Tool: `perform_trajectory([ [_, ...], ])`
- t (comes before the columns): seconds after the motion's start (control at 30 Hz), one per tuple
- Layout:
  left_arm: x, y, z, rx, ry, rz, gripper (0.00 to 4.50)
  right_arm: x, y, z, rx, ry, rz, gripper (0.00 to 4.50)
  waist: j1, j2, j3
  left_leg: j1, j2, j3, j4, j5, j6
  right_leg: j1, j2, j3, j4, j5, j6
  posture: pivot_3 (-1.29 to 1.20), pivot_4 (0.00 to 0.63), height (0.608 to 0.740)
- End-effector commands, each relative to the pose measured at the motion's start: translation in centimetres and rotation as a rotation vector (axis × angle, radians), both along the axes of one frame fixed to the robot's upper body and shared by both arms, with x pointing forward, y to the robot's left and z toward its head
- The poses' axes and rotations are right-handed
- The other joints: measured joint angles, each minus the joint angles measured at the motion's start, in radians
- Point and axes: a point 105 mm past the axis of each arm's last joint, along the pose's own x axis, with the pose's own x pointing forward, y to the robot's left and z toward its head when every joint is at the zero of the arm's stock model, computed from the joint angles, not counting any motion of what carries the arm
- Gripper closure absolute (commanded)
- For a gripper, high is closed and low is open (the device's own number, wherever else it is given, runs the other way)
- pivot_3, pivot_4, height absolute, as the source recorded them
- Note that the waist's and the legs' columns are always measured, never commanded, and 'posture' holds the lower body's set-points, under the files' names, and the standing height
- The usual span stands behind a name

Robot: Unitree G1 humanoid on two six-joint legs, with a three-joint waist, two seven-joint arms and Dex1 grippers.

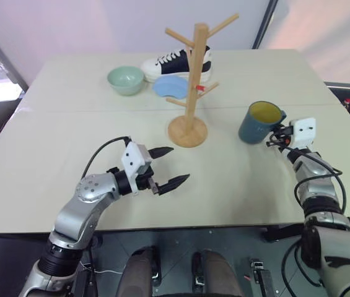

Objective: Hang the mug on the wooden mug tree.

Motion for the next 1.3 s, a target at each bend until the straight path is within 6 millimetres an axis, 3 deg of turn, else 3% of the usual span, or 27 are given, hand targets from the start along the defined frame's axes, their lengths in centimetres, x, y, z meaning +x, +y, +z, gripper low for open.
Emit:
perform_trajectory([
  [0.03, 0.8, 2.4, 1.7, -0.025, -0.075, 0.07, 0.0, -2.9, 6.0, 5.6, -0.21, -0.143, 0.293, 4.47, -0.005, 0.001, 0.001, 0.0, 0.0, 0.0, 0.0, -0.001, 0.001, -0.001, 0.0, 0.0, 0.0, 0.0, 0.0, 0.0, 0.15, 0.73],
  [0.3, 0.6, 4.1, 5.0, -0.123, -0.125, 0.059, 0.0, -3.7, 11.1, 10.5, -0.366, -0.199, 0.381, 4.47, 0.001, -0.001, 0.001, 0.0, 0.001, 0.0, 0.002, 0.0, -0.001, 0.0, -0.001, 0.0, -0.001, 0.002, -0.003, 0.0, 0.15, 0.73],
  [0.47, -0.4, 4.1, 6.4, -0.145, -0.119, 0.015, 0.0, -2.8, 12.3, 12.5, -0.396, -0.222, 0.351, 4.47, 0.002, -0.001, 0.001, -0.001, 0.001, 0.0, 0.001, 0.001, 0.0, -0.001, -0.002, -0.001, -0.001, 0.002, -0.003, 0.0, 0.15, 0.73],
  [0.9, -1.1, 3.9, 6.9, -0.153, -0.115, 0.014, 0.0, -1.1, 13.6, 13.5, -0.429, -0.221, 0.35, 4.47, -0.002, -0.001, 0.001, -0.001, 0.0, 0.0, 0.0, 0.002, 0.001, -0.001, -0.001, -0.002, -0.001, 0.002, -0.002, 0.0, 0.15, 0.73],
  [1.3, -1.2, 3.8, 7.4, -0.168, -0.13, 0.023, 0.0, 1.3, 15.0, 12.9, -0.474, -0.189, 0.339, 4.47, -0.001, -0.001, 0.001, -0.001, 0.0, 0.0, 0.0, 0.003, -0.001, -0.001, -0.001, -0.001, -0.001, 0.003, -0.002, 0.0, 0.15, 0.73],
])
